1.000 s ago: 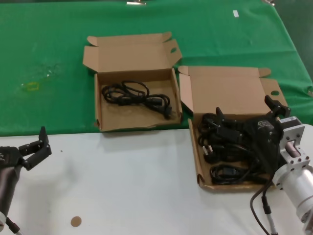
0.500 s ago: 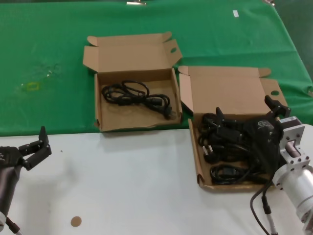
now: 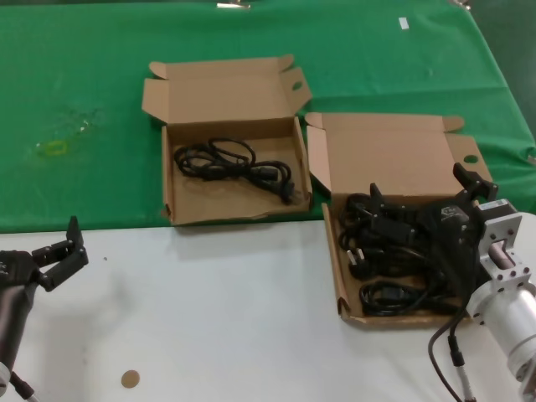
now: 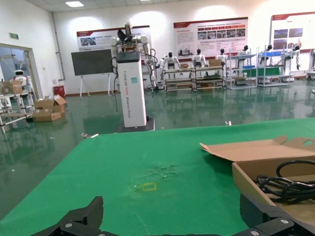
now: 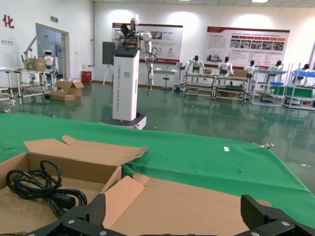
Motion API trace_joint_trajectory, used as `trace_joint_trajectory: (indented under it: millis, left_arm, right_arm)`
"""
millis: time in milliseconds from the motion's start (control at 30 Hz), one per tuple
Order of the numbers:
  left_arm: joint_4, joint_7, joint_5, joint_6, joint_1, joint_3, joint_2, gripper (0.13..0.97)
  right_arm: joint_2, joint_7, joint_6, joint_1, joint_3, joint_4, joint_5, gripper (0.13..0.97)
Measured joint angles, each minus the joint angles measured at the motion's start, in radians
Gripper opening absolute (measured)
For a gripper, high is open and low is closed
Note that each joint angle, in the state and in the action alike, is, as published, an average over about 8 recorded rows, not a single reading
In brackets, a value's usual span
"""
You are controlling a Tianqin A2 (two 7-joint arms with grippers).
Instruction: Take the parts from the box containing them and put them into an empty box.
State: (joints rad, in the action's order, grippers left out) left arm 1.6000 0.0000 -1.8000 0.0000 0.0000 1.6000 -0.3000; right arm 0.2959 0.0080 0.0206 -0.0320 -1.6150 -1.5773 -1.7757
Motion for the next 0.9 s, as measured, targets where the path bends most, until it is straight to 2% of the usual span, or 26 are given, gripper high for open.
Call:
trace_joint_trajectory:
  millis: [900]
  left_arm:
    - [0.000, 0.000, 0.000, 0.000, 0.000, 0.000, 0.000, 0.966]
  right_arm:
    - [0.000, 0.000, 0.000, 0.000, 0.000, 0.000, 0.000, 0.966]
